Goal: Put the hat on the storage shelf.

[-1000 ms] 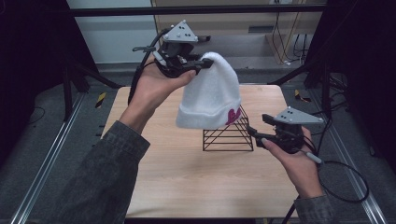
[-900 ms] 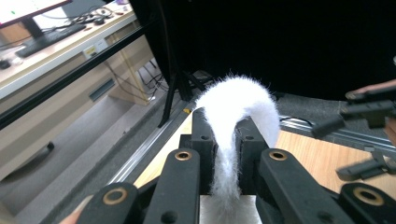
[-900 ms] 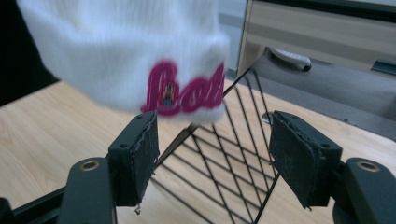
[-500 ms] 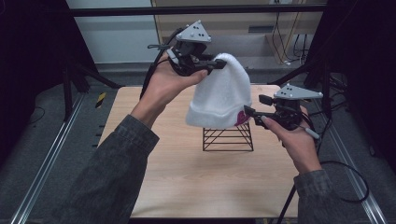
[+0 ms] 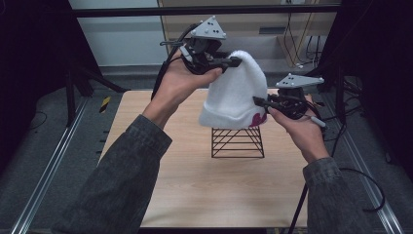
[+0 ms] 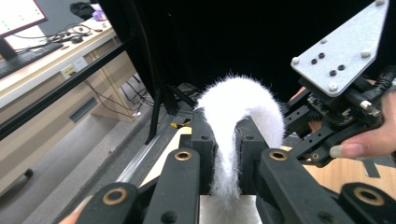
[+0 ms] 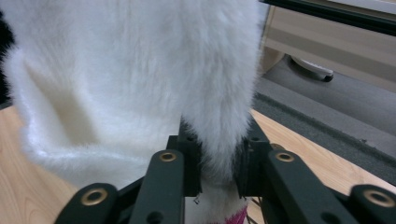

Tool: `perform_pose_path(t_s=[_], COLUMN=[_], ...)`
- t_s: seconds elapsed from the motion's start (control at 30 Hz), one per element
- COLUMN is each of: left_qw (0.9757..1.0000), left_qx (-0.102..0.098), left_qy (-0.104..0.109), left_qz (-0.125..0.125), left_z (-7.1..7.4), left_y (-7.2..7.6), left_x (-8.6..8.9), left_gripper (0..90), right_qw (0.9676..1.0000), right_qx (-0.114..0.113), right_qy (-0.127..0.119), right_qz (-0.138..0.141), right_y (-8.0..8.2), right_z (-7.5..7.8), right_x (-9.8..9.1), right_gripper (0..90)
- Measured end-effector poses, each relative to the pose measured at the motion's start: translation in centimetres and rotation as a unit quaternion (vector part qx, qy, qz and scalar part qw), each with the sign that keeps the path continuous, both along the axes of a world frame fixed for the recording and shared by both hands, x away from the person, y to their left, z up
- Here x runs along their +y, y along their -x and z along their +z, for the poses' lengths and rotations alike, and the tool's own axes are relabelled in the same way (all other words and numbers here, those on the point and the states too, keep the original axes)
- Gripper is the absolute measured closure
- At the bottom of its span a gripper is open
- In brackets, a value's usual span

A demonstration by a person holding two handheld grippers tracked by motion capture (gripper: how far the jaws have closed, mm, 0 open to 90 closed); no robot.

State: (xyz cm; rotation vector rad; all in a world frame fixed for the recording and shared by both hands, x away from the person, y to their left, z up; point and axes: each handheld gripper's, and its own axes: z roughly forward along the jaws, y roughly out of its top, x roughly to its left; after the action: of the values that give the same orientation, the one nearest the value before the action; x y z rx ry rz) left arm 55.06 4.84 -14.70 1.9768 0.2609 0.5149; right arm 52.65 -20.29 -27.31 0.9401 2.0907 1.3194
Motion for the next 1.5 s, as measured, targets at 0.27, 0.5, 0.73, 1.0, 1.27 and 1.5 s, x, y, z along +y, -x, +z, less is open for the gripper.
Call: perform_pose_path(t_s=[0.27, 0.5, 0.73, 1.0, 1.27, 1.5], left_qw=[0.9988, 0.9983, 0.9979, 0.9977, 0.9978, 0.9977], left_qx=[-0.024, -0.025, -0.026, -0.029, -0.028, -0.024], left_qy=[-0.017, -0.023, -0.029, -0.028, -0.03, -0.038], left_qz=[0.039, 0.047, 0.051, 0.054, 0.052, 0.051], left_z=[-0.4, -1.0, -1.7, -2.6, -3.7, -4.9], left_y=[0.0, -0.9, -1.9, -2.7, -3.2, -3.5], left_x=[-0.9, -1.2, -1.7, -2.4, -3.1, -3.5], left_gripper=[80.9, 80.6, 80.5, 80.4, 80.5, 80.5], right_qw=[0.9994, 0.9989, 0.9986, 0.9979, 0.9974, 0.9971], right_qx=[-0.016, -0.014, -0.009, -0.004, 0.002, 0.011], right_qy=[0.015, 0.021, 0.016, 0.008, 0.007, 0.011], right_qz=[-0.028, -0.04, -0.05, -0.063, -0.072, -0.075], right_y=[-0.8, -1.4, -1.8, -2.1, -2.3, -2.2], right_z=[-0.2, -0.6, -1.1, -2.0, -3.0, -4.2], right_x=[-0.1, -0.4, -1.1, -1.6, -2.0, -2.3], right_gripper=[77.5, 76.8, 75.9, 75.8, 75.7, 75.7])
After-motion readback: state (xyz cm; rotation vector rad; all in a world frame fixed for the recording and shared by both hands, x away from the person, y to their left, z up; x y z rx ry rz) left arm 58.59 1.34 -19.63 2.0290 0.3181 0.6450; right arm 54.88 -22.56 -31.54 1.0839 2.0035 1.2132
